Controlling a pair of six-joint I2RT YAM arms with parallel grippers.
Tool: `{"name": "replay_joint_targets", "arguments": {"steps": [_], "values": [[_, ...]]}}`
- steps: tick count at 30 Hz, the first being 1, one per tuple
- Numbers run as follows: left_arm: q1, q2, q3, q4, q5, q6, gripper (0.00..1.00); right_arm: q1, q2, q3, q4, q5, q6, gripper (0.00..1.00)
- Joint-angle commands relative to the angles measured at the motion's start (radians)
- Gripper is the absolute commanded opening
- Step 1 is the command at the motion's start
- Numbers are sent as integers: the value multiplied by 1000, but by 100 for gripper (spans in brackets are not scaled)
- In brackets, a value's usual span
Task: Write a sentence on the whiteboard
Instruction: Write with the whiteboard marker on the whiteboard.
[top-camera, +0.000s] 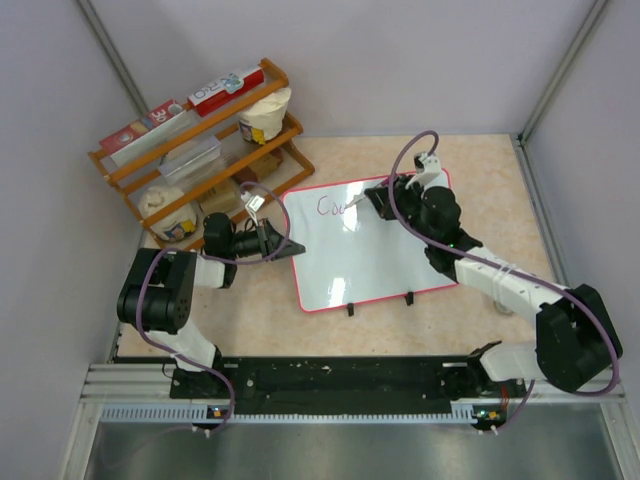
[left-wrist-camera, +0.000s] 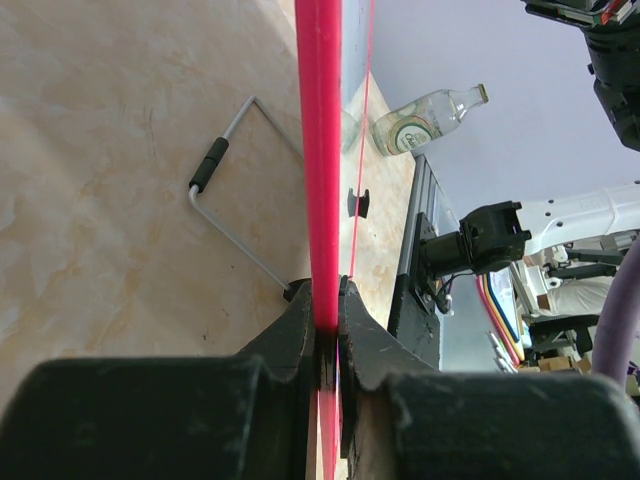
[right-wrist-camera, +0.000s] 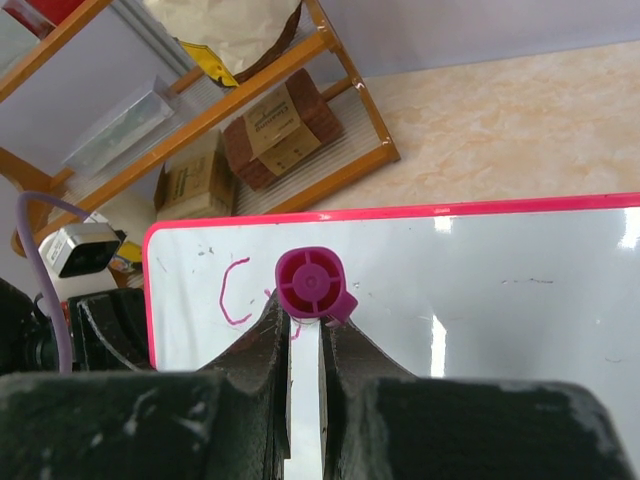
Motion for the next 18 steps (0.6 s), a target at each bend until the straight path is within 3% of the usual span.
{"name": "replay_joint_targets", "arguments": {"steps": [1, 18], "values": [[0, -2, 19, 26, -32, 71, 0, -7, -29, -28, -18, 3, -22, 0], [0, -2, 21, 23, -32, 73, 0, -24, -52, -43, -6, 9, -22, 0]]}}
